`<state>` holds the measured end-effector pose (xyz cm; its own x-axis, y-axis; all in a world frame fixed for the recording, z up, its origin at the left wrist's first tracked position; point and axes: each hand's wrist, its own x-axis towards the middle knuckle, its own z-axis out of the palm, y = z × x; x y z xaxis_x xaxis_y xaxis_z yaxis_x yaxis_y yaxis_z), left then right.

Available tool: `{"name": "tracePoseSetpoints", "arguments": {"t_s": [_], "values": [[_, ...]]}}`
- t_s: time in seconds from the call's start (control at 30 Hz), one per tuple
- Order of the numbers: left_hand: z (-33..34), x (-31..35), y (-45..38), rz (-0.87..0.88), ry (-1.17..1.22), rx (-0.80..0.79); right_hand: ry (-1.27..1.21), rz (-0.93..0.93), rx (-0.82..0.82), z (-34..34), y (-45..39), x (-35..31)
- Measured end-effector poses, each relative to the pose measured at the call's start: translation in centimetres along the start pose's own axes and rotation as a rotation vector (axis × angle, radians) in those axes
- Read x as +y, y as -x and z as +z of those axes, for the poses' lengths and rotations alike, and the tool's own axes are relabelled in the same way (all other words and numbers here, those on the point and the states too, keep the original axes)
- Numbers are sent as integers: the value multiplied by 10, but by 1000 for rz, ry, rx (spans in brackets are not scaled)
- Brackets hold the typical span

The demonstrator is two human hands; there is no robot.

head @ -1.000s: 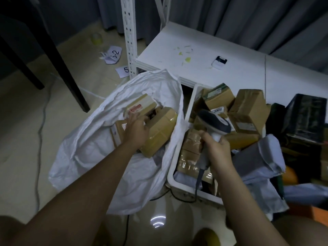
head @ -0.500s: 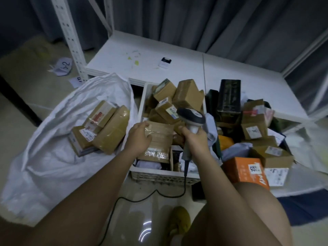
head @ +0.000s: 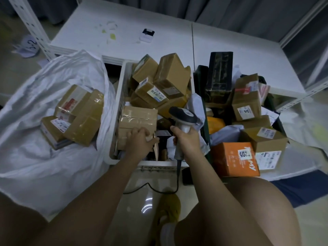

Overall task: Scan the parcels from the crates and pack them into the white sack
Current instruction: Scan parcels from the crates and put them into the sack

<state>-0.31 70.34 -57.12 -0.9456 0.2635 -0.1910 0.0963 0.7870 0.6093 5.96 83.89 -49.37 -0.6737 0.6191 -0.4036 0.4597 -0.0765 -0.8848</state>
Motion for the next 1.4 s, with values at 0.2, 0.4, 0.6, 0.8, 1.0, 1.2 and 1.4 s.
{"name": "tracePoseSetpoints", "arguments": {"t_s": [0.2,0.4,0.6,0.8,1.0,1.2,1.4], "values": [[11,23,-5,-99,125,-5,-75,44,-10,2,-9,-6],[-50,30,5,-17,550,141,-165,61,18,15,6,-24],[-127,8,51,352,446,291,-248,9,-35,36,54,-58],[-177,-5,101,548,216,362,-322,13,-98,74,118,-82],[-228,-22,136,436,274,367,-266,-75,-128,87,176,-107],[-276,-41,160,9,535,463,-242,-173,-247,87,209,-117],[-305,-48,180,-95,859,353,-182,-275,-340,99,232,-123]]}}
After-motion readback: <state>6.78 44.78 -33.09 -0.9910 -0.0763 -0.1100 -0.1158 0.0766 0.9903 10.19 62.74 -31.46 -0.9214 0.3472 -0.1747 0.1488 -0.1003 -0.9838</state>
